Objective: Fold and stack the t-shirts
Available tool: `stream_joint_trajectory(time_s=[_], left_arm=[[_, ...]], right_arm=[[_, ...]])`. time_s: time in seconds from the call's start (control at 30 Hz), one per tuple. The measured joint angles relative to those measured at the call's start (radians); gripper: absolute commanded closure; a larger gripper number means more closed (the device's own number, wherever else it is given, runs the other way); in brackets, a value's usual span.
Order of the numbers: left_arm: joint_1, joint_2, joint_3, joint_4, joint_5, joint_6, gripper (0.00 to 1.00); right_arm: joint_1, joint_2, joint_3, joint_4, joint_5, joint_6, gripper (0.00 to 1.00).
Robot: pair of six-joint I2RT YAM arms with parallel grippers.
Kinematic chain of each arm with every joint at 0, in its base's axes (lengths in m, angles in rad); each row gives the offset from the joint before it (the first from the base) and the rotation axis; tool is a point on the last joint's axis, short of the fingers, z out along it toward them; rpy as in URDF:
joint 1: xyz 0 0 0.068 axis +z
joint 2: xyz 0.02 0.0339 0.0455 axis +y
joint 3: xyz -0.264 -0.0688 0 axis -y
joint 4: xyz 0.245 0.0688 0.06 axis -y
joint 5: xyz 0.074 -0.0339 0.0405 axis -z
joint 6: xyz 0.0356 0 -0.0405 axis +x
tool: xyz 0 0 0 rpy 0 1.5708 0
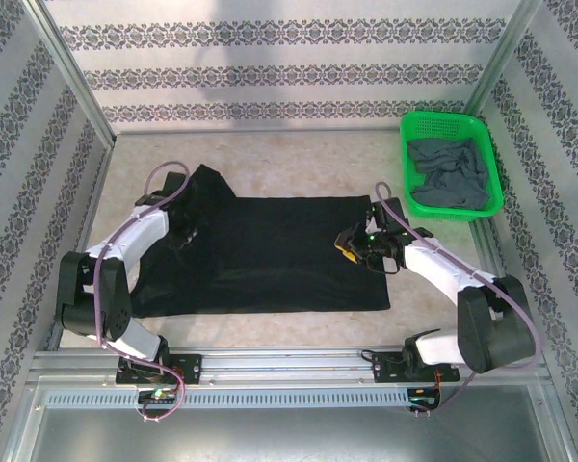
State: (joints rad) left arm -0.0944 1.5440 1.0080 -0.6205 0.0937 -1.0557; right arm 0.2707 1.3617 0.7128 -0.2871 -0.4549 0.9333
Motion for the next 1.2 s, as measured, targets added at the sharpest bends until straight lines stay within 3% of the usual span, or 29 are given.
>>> stream_joint_trajectory(time_s=[0.13,0.33,0.47,0.7,0.83,1.03,1.2], left_arm=[[0.083,0.011,-0.087,0.016,0.041,-0.016,0.62],[0.139,0.032,-0.146,0.058,0.079,-0.023,0.63],[0.185,0.025,-0.171,0.065,0.09,-0.021,0.63],[0.34,-0.015,-0.2,0.042,0.063,0.023,0.63],[0.378,-0.043,-0.19,-0.015,0.015,0.046,0.57],[0.348,-0.013,0.05,-0.053,-0.023,0.061,0.57],[0.307,0.224,0.402,0.023,0.007,0.111,0.57]], right_arm=[[0.0,0.042,0.0,-0.035,0.037,0.003,0.67],[0.016,0.14,0.013,-0.08,0.074,0.016,0.68],[0.062,0.191,0.023,-0.09,0.072,0.045,0.68],[0.164,0.274,0.094,-0.057,0.023,0.124,0.66],[0.225,0.265,0.098,-0.065,0.021,0.188,0.62],[0.233,0.24,0.216,-0.143,0.095,0.152,0.58],[0.14,0.29,0.424,-0.096,0.136,0.044,0.58]])
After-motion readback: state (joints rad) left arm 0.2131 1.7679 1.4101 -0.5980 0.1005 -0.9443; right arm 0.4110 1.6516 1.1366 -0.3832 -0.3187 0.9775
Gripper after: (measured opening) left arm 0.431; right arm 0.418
